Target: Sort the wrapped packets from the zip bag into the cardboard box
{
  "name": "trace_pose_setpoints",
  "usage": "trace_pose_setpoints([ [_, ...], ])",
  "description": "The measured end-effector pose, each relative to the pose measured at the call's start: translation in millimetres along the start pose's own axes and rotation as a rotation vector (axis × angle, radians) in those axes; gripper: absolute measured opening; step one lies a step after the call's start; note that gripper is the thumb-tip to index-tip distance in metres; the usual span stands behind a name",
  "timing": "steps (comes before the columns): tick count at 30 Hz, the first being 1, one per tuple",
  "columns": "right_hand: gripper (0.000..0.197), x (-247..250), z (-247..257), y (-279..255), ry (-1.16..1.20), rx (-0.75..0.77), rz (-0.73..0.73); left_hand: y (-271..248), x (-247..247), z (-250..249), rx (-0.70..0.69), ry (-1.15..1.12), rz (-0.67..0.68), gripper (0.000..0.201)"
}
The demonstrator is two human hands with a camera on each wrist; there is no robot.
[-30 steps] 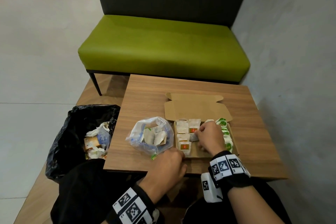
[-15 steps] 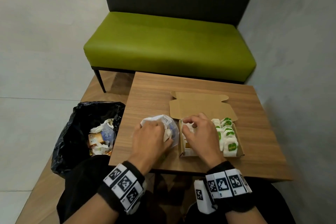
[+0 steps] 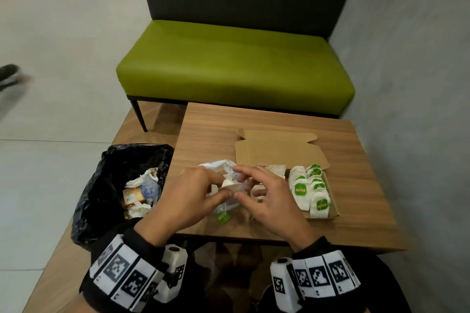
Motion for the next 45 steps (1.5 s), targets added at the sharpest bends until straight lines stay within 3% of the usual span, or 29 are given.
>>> trace_pose_setpoints([
  [3, 0.035, 6.6, -1.2, -4.9, 0.102, -0.011, -0.053, 1.3, 2.3, -10.3, -0.045, -0.057, -0.027, 0.024],
  [5, 0.029, 12.7, -6.5, -10.3, 0.172, -0.042, -0.111, 1.7, 3.1, -16.7, -0.049, -0.146, -0.109, 0.011],
  [7, 0.036, 19.5, -12.9, -16.7, 0.221, -0.068, -0.169, -0.4, 1.7, -25.7, -0.08, -0.163, -0.206, 0.034],
  [9, 0.043, 25.3, -17.8, -23.5, 0.246, -0.081, -0.195, -0.2, -4.7, -35.6, -0.119, -0.188, -0.237, 0.026],
  [11, 0.047, 30.6, -18.1, -30.2, 0.251, -0.079, -0.187, 3.3, -15.7, -39.7, -0.128, -0.282, -0.203, 0.011],
  [13, 0.048, 40.4, -16.8, -36.2, 0.207, -0.047, -0.196, 8.1, -27.4, -42.1, -0.127, -0.305, -0.155, 0.016],
  [19, 0.015, 79.8, -32.0, -43.7, -0.159, 0.047, -0.21, 21.5, -59.2, -64.9, -0.125, -0.231, -0.102, 0.01],
  [24, 0.02, 127.8, -70.5, -44.6, -0.333, -0.225, -0.347, 27.1, -98.9, -62.0, -0.025, -0.017, 0.064, 0.035],
  [27, 0.02, 133.2, -87.9, -40.9, -0.396, -0.354, -0.268, 22.3, -115.0, -61.8, -0.044, 0.108, 0.147, 0.037],
  [32, 0.01, 117.0, -109.4, -40.5, -0.259, -0.507, 0.013, 19.1, -124.7, -56.7, -0.079, 0.165, 0.167, 0.034],
  [34, 0.012, 106.6, -114.9, -39.7, -0.307, -0.549, 0.131, 19.0, -125.8, -56.1, -0.089, 0.168, 0.163, 0.032],
  [41, 0.019, 99.9, -131.5, -27.9, -0.638, -0.493, 0.001, 20.5, -127.1, -53.6, -0.103, 0.157, 0.149, 0.031],
  [45, 0.034, 93.5, -127.4, -24.2, -0.777, -0.453, 0.088, 20.3, -127.9, -52.5, -0.098, 0.144, 0.142, 0.03],
])
Point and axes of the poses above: each hand's wrist, its own y-axis towards the middle knuckle, its own x-axis out of the back of the hand, z = x × y, the point moved 6 cm from there along y, towards the middle knuckle, and after that the axes turned 1 degree about y, right-handed, at the moved point
